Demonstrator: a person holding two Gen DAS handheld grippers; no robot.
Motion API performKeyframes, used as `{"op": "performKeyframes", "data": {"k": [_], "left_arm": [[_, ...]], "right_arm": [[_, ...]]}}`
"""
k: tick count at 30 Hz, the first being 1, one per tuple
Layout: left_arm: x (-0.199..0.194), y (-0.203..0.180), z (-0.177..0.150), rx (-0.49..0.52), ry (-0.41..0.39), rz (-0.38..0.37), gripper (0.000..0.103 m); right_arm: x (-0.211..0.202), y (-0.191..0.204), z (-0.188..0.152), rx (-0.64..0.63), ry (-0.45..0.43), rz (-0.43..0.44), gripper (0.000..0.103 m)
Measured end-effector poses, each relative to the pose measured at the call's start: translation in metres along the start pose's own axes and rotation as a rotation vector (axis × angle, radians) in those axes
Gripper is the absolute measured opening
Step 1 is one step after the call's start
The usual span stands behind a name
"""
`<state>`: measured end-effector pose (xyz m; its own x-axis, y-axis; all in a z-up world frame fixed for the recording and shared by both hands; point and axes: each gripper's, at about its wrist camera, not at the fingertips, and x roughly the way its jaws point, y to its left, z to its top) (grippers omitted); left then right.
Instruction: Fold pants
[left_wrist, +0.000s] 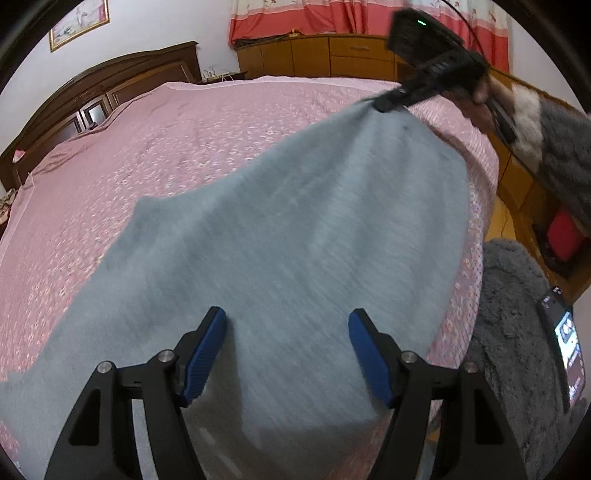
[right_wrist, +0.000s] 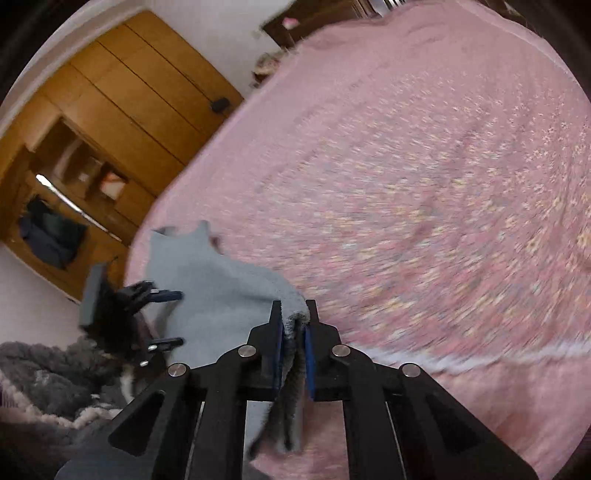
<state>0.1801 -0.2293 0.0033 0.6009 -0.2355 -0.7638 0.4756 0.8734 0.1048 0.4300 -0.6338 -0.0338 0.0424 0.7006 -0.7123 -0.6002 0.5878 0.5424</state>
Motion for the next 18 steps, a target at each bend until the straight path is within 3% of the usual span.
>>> {"op": "performKeyframes", "data": {"k": [3,5,7,10,12,13,15,18], "left_arm": [[0.010,-0.006,0.006,-0.027,-0.007,0.002,0.073],[0.010,-0.005,0.009,-0.059,-0.014,0.013,0.072],[0.000,-0.004,0.008,-0.089,-0.015,0.009,0.072],[-0.031,0.016,-0.009,-0.174,-0.016,-0.010,0.072],[-0.054,0.040,-0.023,-0.226,-0.022,-0.005,0.072],[-0.068,0.056,-0.034,-0.255,-0.028,0.011,0.072],[-0.090,0.087,-0.053,-0.303,-0.036,0.066,0.074],[-0.112,0.133,-0.089,-0.373,-0.027,0.146,0.077]], "right_arm": [[0.030,-0.010,0.005,0.034,0.081,-0.099,0.018],[0.029,0.000,0.004,0.013,0.029,-0.139,0.024],[0.022,0.009,-0.002,0.016,-0.019,-0.225,0.053],[0.007,0.026,-0.012,0.078,-0.055,-0.362,0.064],[-0.008,0.046,-0.016,0.057,-0.106,-0.508,0.066],[-0.013,0.075,-0.019,-0.001,-0.134,-0.686,0.066],[-0.011,0.124,-0.021,-0.103,-0.184,-0.890,0.066],[0.014,0.206,-0.017,-0.229,-0.242,-1.042,0.067]]}}
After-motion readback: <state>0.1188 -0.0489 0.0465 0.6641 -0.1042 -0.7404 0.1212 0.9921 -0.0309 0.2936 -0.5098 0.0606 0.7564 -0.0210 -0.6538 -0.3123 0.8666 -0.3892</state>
